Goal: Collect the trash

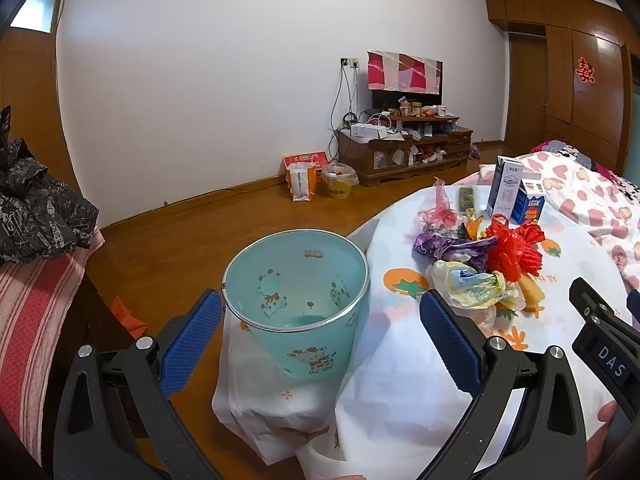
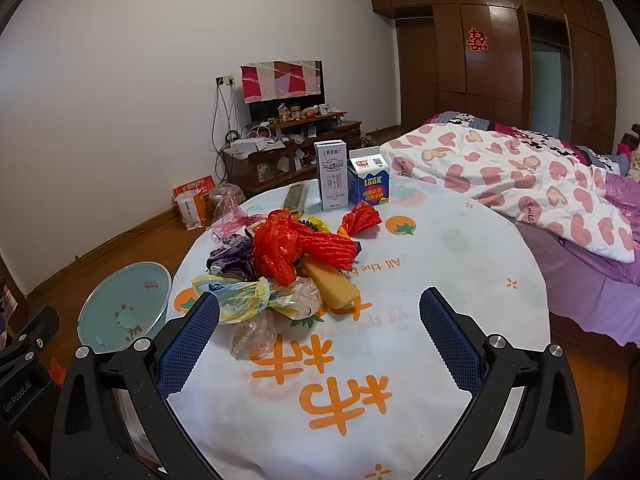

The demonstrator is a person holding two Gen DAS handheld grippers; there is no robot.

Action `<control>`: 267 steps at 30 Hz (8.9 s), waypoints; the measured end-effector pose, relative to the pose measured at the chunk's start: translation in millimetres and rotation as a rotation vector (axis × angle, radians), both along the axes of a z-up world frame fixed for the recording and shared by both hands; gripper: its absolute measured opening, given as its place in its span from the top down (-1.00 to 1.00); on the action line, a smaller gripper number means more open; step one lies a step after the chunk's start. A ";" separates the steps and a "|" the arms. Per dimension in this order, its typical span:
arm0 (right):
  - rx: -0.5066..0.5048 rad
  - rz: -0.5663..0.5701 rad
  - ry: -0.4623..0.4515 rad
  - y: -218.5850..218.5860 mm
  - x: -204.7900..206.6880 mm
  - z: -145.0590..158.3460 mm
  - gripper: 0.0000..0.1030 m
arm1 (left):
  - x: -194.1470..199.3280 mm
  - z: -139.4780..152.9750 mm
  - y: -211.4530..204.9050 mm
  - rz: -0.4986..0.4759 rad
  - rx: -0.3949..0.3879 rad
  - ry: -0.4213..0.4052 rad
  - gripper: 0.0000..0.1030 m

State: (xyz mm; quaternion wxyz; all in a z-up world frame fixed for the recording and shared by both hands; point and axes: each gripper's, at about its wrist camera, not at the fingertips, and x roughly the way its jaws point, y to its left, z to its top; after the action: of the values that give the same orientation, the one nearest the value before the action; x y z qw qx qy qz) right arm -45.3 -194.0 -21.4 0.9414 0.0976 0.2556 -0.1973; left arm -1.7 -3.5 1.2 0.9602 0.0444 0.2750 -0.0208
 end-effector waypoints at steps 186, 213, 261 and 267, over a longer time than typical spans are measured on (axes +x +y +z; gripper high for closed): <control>-0.278 0.667 0.198 145.9 190.2 -84.0 0.83 | 137.0 -74.2 89.8 0.151 0.033 0.034 0.41; -0.135 0.517 0.139 87.9 163.3 -60.0 -0.71 | 116.9 -62.3 71.3 0.211 0.061 0.034 -0.67; 0.081 0.290 0.311 -100.6 120.5 -99.6 0.35 | 82.7 -78.8 -84.4 -0.180 0.084 0.162 -0.78; 0.047 0.289 0.240 -99.0 85.3 -83.3 0.36 | 78.4 -74.8 -105.7 -0.226 0.078 0.155 -0.78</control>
State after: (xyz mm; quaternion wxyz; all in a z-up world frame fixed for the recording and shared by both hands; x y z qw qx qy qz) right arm 40.0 -293.1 -104.7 0.9202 0.0578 0.3818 -0.0640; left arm 76.8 -109.2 -73.7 0.9252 0.1105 0.3421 -0.1215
